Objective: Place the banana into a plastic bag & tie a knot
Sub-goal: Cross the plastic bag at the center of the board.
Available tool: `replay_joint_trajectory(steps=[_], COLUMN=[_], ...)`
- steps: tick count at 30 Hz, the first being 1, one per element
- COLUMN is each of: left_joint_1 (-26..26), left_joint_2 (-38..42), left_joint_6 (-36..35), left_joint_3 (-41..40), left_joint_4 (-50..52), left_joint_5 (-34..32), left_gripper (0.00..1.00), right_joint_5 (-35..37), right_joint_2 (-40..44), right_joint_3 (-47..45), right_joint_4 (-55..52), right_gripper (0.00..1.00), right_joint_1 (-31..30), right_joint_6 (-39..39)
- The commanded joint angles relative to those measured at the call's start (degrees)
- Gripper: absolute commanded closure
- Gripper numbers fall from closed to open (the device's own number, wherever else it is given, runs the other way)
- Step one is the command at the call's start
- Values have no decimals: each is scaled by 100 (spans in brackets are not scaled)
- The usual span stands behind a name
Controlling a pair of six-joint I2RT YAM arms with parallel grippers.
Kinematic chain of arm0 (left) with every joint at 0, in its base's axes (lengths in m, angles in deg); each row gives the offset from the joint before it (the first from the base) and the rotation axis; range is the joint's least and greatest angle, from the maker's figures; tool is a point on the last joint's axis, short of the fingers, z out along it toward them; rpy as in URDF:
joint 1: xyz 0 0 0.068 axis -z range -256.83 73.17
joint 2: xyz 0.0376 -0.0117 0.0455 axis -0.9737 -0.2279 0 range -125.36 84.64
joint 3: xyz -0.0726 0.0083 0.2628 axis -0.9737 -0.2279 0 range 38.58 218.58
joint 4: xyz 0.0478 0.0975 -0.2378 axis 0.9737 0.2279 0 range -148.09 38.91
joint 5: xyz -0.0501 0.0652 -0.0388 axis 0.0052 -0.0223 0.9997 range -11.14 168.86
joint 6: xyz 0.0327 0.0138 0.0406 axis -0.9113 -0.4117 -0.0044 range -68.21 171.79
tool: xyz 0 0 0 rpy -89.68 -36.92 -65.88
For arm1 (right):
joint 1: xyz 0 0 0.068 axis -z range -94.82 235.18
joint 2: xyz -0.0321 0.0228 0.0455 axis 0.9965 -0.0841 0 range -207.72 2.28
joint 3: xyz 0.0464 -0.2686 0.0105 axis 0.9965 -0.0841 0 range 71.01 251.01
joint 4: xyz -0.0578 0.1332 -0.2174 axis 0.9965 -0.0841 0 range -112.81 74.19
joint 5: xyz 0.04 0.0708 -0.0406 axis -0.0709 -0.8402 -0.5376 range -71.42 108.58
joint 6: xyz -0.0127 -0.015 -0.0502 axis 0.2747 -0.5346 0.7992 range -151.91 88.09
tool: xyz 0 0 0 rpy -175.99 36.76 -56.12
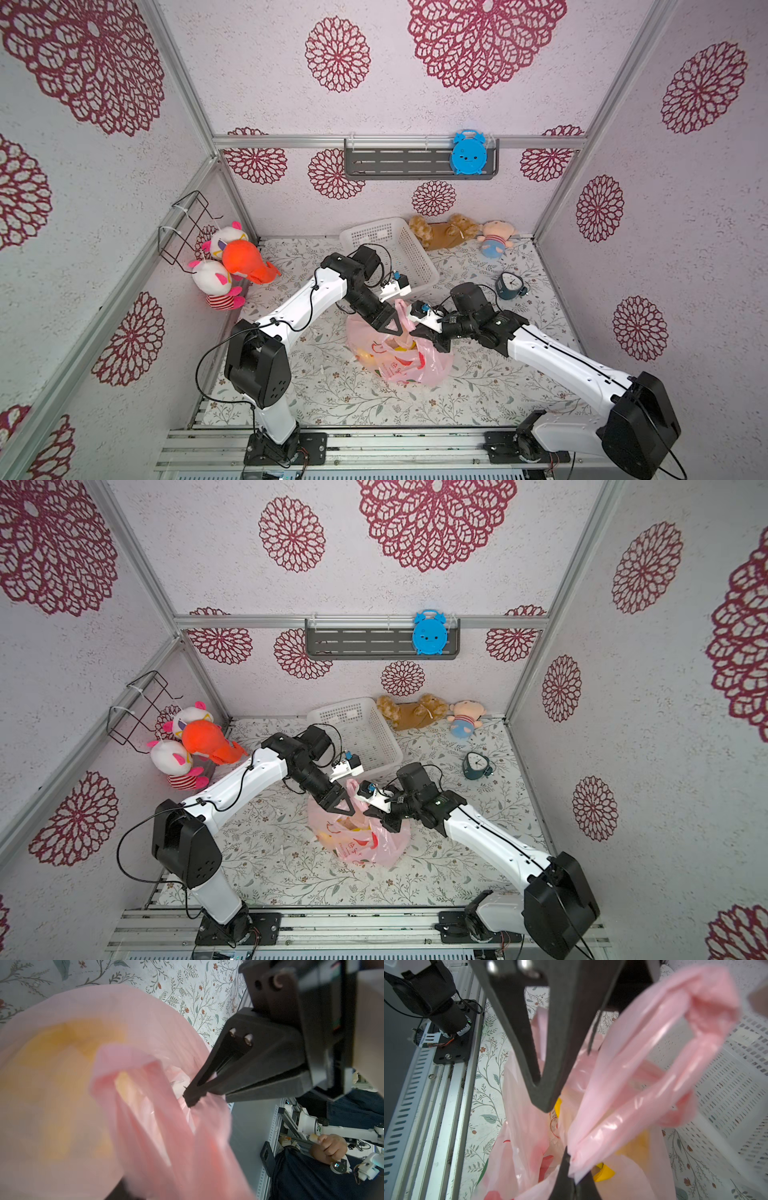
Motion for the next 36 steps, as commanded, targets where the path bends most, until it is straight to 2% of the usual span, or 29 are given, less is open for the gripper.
replay_joint_trajectory(steps=[1,9,25,33,36], left_joint_1=[-37,-127,-109,-75,-71], left_joint_2=[341,783,717,709,693], left_joint_6=[123,332,645,751,766], left_joint_3=[-76,-256,-596,-695,-755], left_joint_4=[-425,-959,-1452,-1678,-1714], left_joint_5=[79,230,318,570,566], left_gripper=[47,37,37,44,52], right_joint_5=[-203,-310,-191,-173,-160], right_joint_2=[-30,-230,-309,-364,-346], right_joint_3=[260,418,442,489,473], right_joint_4=[77,98,265,377,430], right_gripper=[100,100,100,100,100], right_joint_1=[-19,-174,-295,-287,-279], right_joint_6=[142,197,73,-59,-112])
